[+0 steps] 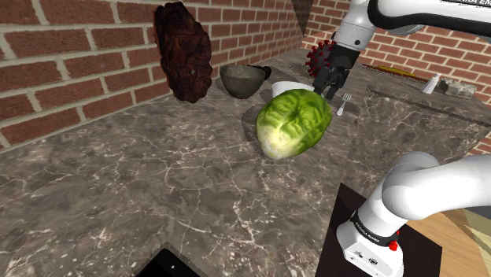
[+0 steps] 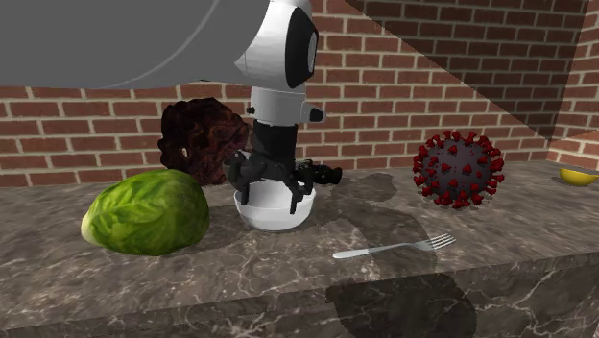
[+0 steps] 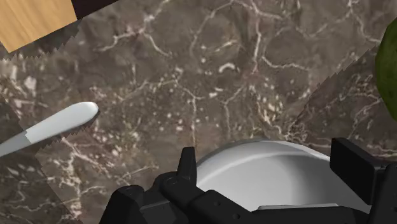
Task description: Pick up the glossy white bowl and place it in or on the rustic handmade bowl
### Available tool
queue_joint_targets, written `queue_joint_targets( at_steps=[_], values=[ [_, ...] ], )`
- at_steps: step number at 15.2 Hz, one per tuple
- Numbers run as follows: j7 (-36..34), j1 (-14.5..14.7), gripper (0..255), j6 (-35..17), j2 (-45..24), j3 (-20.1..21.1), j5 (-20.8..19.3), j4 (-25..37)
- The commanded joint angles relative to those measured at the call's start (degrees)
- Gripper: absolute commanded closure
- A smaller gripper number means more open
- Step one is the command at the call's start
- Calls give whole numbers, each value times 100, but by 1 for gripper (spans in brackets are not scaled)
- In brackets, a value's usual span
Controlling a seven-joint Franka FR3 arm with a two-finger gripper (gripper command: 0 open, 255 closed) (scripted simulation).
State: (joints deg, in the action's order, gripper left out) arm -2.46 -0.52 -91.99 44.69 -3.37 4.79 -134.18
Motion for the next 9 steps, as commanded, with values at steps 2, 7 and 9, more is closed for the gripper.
queue_joint_targets(
  at_steps=[2, 7, 9],
  values=[
    [141, -11, 0, -38, -167, -135, -17, 129],
    [854, -11, 0, -154, -1065, -796, 13, 886],
    [1146, 10, 0, -159, -1454, -1058, 83, 1242]
  ],
)
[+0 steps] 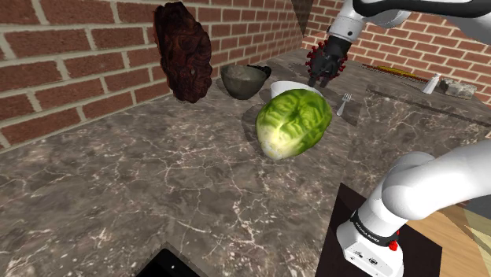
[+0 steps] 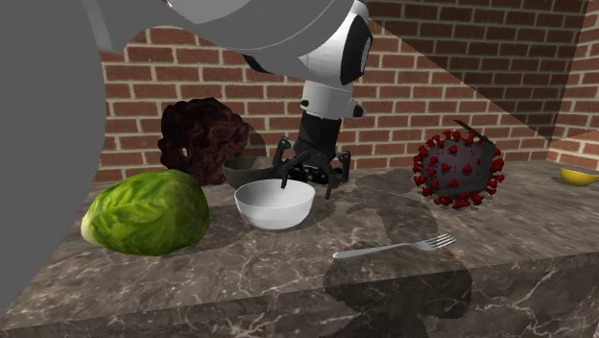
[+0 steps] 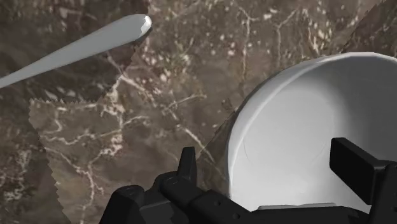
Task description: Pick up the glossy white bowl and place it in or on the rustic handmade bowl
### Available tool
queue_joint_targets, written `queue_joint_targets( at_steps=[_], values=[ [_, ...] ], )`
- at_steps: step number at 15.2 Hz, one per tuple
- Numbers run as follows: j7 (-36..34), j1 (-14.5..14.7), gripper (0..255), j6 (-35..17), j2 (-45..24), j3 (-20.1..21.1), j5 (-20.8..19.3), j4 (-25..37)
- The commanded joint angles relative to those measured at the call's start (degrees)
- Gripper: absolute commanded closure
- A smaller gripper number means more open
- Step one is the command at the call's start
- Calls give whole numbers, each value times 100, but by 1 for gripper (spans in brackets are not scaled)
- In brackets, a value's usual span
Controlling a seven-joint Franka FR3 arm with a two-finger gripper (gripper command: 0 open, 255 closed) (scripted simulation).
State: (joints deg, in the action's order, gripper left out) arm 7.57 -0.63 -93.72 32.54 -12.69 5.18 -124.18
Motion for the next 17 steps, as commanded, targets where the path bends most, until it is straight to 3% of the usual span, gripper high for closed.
queue_joint_targets(
  at_steps=[1, 10, 17],
  values=[
    [292, 34, 0, 21, -441, -258, 93, 432],
    [365, 42, 0, -548, -467, -259, 137, -116],
    [365, 42, 0, -547, -468, -259, 137, -114]
  ],
)
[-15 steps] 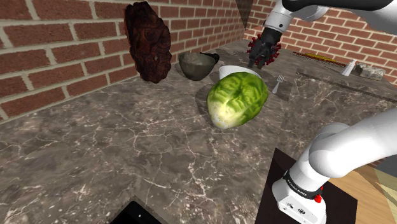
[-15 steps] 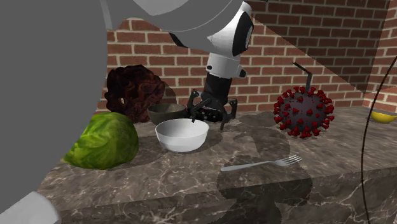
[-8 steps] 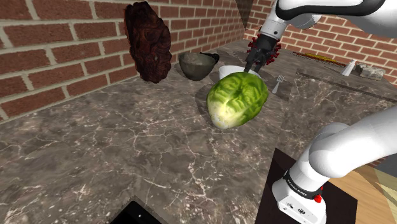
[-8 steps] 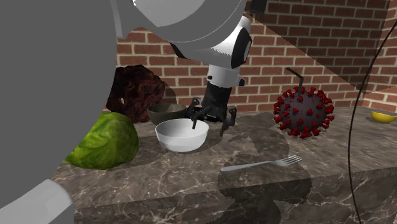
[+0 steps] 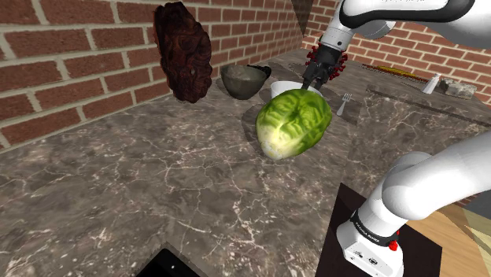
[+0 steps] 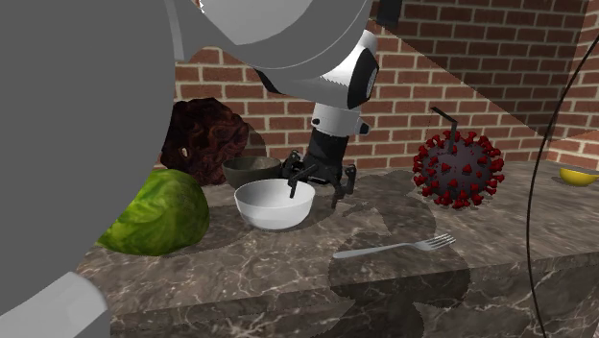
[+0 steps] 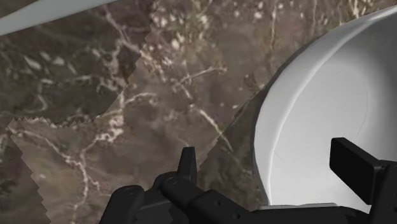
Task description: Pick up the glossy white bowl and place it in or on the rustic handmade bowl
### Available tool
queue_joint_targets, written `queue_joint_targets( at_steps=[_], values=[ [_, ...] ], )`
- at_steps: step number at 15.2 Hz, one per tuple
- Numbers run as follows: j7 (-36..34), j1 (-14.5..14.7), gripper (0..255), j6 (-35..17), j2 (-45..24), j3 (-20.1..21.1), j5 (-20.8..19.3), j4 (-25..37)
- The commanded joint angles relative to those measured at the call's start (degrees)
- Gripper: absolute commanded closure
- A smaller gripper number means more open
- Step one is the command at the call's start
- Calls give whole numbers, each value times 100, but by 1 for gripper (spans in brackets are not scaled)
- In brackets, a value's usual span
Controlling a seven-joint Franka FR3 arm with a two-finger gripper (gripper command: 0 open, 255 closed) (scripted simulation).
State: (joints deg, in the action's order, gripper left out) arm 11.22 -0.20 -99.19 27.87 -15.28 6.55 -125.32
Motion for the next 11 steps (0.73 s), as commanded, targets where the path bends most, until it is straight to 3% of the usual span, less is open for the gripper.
queue_joint_targets(
  at_steps=[1, 11],
  values=[
    [0, 0, 255, 0, 0, 0, 0, 0],
    [-13, 3, 255, 73, -7, 3, 2, 81]
  ],
)
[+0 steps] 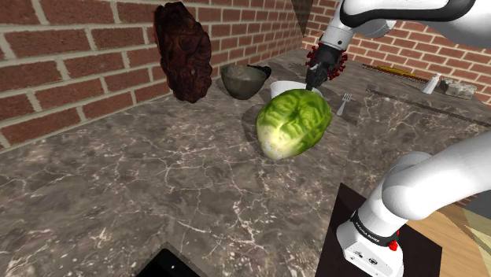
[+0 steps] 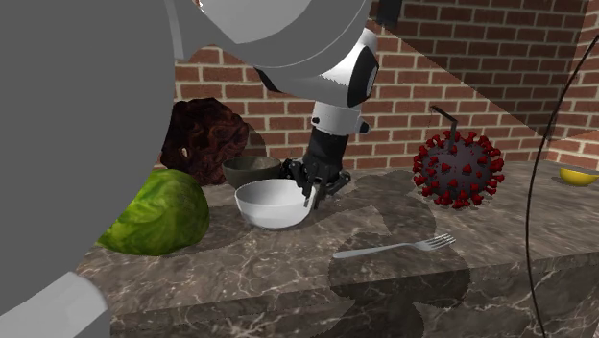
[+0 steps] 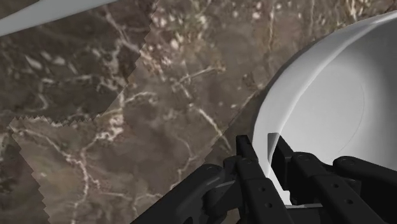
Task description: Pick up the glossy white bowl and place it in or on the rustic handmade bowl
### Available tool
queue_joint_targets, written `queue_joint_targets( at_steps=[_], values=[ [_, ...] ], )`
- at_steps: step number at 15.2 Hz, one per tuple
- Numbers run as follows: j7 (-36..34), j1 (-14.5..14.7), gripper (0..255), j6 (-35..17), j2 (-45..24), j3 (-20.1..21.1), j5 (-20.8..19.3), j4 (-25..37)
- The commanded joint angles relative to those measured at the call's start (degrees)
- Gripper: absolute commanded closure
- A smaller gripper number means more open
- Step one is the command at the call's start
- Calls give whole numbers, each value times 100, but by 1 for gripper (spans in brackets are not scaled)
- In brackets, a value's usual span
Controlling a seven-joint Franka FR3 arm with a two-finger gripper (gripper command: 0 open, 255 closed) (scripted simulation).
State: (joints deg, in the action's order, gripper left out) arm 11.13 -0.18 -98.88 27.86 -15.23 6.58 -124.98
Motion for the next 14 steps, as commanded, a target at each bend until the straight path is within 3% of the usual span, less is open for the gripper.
queue_joint_targets(
  at_steps=[1, 14],
  values=[
    [-17, 4, 255, 116, -13, 1, 1, 129],
    [-169, 62, 255, 1078, -227, 7, 48, 1315]
  ],
)
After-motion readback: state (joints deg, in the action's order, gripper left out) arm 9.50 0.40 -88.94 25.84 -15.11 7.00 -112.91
